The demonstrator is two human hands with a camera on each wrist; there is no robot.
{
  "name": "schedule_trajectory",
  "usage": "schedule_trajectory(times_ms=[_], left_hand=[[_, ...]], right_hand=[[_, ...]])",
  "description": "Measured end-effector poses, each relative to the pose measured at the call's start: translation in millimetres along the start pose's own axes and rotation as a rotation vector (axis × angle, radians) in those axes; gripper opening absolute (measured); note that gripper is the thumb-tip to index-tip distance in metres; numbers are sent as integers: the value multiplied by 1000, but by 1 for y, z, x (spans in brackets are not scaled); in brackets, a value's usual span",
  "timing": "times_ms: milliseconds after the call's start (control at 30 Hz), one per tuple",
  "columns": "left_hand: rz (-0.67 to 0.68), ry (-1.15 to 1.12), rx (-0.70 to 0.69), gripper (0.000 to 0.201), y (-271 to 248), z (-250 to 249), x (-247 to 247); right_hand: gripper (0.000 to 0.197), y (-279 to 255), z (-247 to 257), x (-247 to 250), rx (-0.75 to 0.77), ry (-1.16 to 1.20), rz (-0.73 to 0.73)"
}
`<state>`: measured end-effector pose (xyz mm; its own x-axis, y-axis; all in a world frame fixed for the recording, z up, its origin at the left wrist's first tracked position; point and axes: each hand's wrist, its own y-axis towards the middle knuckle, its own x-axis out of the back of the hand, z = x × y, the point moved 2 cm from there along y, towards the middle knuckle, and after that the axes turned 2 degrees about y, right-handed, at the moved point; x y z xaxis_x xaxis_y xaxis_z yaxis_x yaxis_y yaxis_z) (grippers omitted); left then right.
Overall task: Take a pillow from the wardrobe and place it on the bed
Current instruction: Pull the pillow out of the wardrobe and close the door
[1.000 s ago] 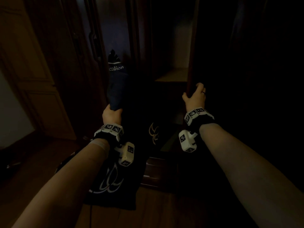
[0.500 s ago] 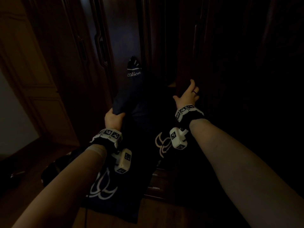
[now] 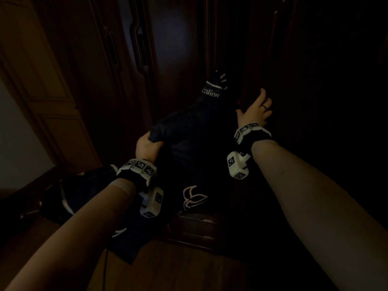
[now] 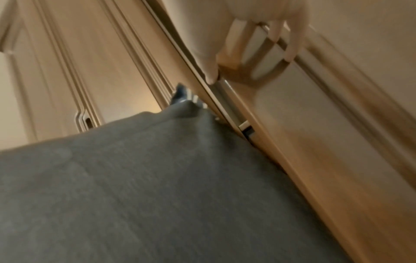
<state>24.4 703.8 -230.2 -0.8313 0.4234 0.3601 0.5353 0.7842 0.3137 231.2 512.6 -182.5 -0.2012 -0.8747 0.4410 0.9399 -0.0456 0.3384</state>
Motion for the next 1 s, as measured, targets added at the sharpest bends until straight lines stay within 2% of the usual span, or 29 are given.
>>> schedule_trajectory(times_ms=[133, 167, 267, 400, 633, 999], left_hand=[[43, 138, -22, 5, 12, 7, -8], [47, 197, -28, 6, 16, 9, -8], [39, 303, 25, 24, 34, 13, -3], [24, 412, 66, 26, 59, 21, -1], [-117, 279, 180, 28, 90, 23, -3], [-121, 224, 193, 25, 104, 36, 0]], right_hand=[[89, 6, -1, -8, -5, -10, -1], [89, 9, -1, -11, -1, -17, -2], [89, 16, 2, -20, 4, -21, -14], [89, 29, 2, -38, 9, -18, -70], [85, 53, 3, -65, 16, 45, -140], [80, 55, -3, -81, 35, 41, -162]])
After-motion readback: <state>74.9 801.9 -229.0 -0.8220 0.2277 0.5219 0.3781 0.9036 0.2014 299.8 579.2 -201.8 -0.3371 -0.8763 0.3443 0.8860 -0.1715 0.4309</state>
